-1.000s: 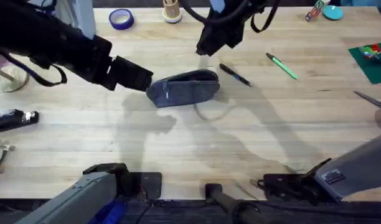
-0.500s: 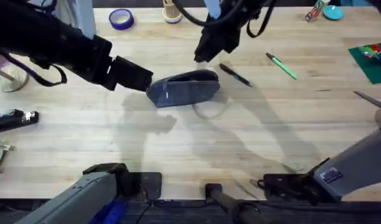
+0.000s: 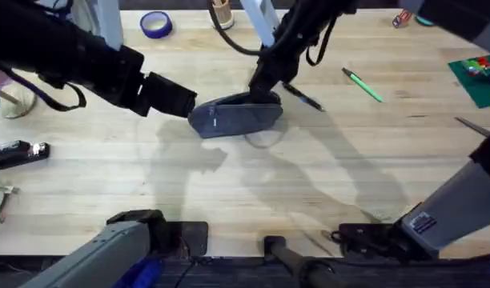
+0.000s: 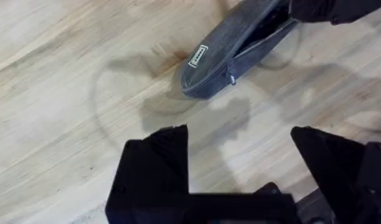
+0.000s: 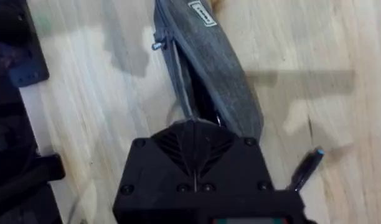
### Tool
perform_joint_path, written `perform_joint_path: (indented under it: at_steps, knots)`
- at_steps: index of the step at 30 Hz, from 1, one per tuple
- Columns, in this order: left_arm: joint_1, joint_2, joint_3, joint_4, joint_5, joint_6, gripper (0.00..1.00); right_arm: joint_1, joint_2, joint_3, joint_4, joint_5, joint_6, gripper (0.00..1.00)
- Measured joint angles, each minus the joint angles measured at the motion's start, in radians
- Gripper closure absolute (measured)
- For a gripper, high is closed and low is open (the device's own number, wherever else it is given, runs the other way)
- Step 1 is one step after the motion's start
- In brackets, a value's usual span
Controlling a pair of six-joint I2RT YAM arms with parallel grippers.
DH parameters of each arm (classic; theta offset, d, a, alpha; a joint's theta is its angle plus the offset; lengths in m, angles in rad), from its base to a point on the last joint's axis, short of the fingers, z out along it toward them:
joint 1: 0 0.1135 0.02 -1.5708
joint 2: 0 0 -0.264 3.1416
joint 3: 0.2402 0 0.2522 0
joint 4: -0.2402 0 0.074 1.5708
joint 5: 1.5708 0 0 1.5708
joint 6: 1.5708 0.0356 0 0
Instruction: Unzip the bag, pick up the pens from the table one at a time and place them inside, then zip the bag closed.
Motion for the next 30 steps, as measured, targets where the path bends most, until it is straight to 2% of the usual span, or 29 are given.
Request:
perform_joint_path:
  at_steps: [24,30]
  knots:
    - [0.0,0.0,0.0,0.0,-0.002,0.0,0.006,0.01,0.0,-0.271,0.346,-0.014,0.0,0.969]
    - [0.0,0.0,0.0,0.0,-0.002,0.0,0.006,0.011,0.0,-0.298,0.374,-0.018,0.0,0.969]
